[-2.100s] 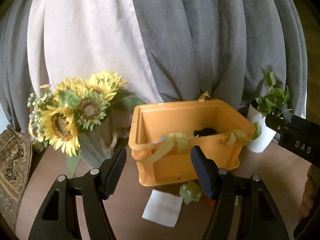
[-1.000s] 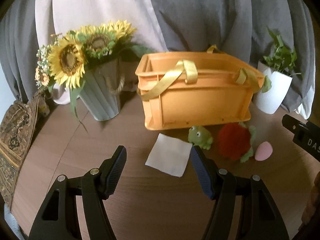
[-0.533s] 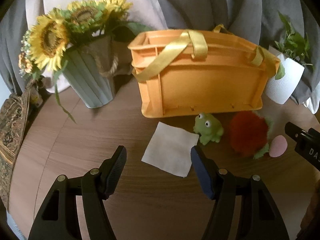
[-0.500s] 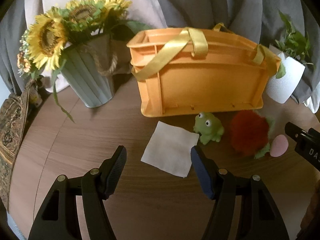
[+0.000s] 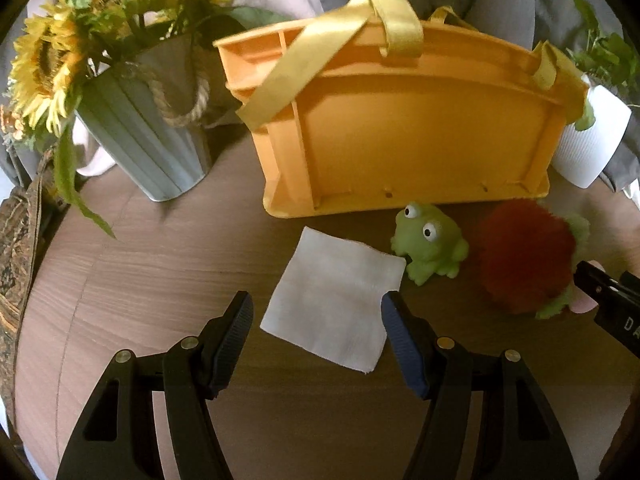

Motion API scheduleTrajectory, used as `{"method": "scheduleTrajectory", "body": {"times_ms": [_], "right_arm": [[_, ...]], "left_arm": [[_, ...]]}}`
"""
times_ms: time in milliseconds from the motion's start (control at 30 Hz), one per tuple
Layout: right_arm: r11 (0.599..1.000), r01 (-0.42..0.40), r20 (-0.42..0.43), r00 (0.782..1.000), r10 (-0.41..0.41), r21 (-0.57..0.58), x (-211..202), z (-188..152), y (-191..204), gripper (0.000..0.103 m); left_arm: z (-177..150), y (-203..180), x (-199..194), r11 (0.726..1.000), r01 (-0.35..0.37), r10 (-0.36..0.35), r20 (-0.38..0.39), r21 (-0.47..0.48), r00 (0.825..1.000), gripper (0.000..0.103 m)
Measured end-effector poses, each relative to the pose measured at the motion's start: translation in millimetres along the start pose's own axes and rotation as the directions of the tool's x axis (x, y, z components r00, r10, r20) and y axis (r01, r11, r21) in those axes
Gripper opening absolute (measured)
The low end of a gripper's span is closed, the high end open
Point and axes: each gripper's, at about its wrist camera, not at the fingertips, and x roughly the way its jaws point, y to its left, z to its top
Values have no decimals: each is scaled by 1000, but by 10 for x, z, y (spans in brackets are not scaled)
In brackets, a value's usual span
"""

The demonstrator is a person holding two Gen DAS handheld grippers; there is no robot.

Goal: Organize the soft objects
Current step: 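Grasp the white napkin with the left tool while the right tool grasps the pink sponge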

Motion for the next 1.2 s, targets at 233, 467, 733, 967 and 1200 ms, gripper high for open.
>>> {"method": "scheduleTrajectory", "body": {"times_ms": [233,467,733,967,1200], "right_arm": [[1000,-2,-24,1000,2,-2,101,-1,-6,83],[1000,-4,-46,999,3,-11,190,-1,10,83],[1000,-22,-80,997,22,2,252,-33,19,70],[998,-55,-77,996,54,-7,225,-45,17,54],[998,-66,-67,996,65,-17,187,-77,40,49]], "left_arm": [[-21,-36,164,1000,14,-14,-46,0,999,63],[-6,-26,234,1000,25,-25,-50,-10,998,61],[-10,-39,265,998,66,-66,-49,-6,997,34],[-18,-153,240,997,78,-77,-51,14,996,8],[-59,-57,192,995,95,-95,-21,0,995,6]]}}
